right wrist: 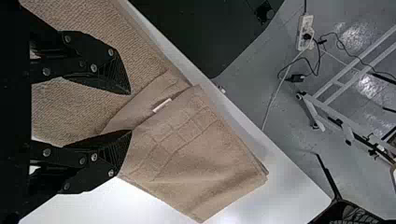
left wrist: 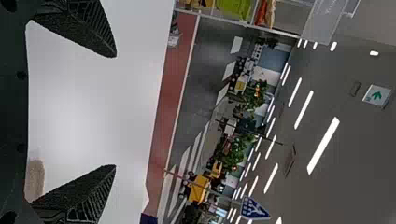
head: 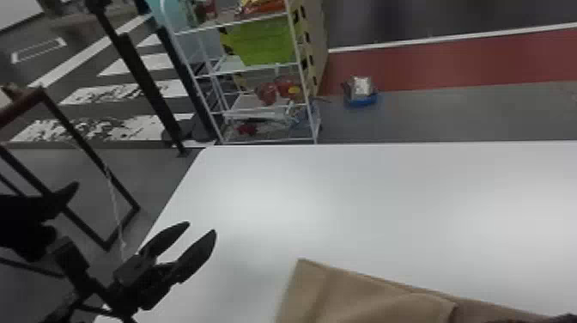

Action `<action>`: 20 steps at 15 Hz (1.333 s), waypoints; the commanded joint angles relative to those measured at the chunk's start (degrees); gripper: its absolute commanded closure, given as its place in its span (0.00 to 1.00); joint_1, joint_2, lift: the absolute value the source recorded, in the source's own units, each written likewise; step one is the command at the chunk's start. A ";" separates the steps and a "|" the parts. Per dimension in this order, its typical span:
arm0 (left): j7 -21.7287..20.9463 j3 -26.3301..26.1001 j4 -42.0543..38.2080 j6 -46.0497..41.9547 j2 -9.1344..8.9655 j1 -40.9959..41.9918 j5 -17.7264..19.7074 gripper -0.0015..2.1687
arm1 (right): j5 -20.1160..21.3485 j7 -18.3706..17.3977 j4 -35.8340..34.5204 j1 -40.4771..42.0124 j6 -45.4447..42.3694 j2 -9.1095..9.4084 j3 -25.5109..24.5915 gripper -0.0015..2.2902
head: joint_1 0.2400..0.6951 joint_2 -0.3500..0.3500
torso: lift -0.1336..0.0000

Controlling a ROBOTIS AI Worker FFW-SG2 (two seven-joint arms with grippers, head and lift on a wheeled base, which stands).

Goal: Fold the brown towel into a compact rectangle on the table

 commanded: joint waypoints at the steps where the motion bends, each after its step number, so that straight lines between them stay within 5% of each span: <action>1: -0.03 0.00 0.44 -0.21 -0.24 0.02 -0.01 0.02 | 0.99 0.28 1.95 -1.37 0.22 0.41 2.37 0.31 | 1.00 1.00 | 0.08; 8: -0.73 0.44 1.58 -1.08 -0.24 -0.07 -0.01 0.02 | 1.25 0.28 3.97 -3.31 2.68 3.57 5.00 0.34 | 1.00 1.00 | 0.08; 20: -0.91 0.79 3.25 -2.84 -0.24 -0.77 -0.45 0.02 | 3.80 0.28 8.71 -7.53 6.38 5.86 9.75 0.34 | 1.00 1.00 | 0.08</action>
